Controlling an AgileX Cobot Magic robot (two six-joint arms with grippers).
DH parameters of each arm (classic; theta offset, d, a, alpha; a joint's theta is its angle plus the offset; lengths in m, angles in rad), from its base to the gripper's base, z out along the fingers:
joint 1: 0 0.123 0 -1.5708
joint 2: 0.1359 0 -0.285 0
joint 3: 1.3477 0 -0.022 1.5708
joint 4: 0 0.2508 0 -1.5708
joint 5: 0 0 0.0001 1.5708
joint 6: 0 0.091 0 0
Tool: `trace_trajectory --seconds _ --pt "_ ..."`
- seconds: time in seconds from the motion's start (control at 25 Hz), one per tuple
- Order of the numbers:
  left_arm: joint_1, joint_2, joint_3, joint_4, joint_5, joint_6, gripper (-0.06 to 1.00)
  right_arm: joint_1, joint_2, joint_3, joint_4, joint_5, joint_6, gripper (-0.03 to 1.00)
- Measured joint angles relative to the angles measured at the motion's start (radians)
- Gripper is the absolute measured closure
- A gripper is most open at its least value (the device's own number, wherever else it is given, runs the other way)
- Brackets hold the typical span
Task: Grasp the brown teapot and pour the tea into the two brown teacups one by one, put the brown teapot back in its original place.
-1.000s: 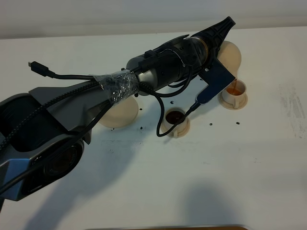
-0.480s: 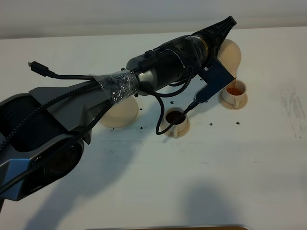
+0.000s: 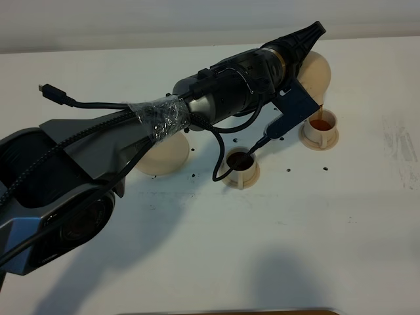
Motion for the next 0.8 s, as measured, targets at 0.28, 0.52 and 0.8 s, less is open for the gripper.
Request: trace_trajectory --seconds 0.28,0.52,0.8 --pt "0.000 0.000 0.000 0.023 -0.007 0.000 0.86 0.000 0.000 0.000 0.000 0.000 0.001 0.73" --pt "0.000 0.000 0.000 0.045 -0.012 0.000 0.86 0.000 0.000 0.000 0.000 0.000 0.001 0.73" --pt "0.000 0.000 0.000 0.052 -0.022 0.000 0.86 0.000 0.000 0.000 0.000 0.000 0.001 0.73"
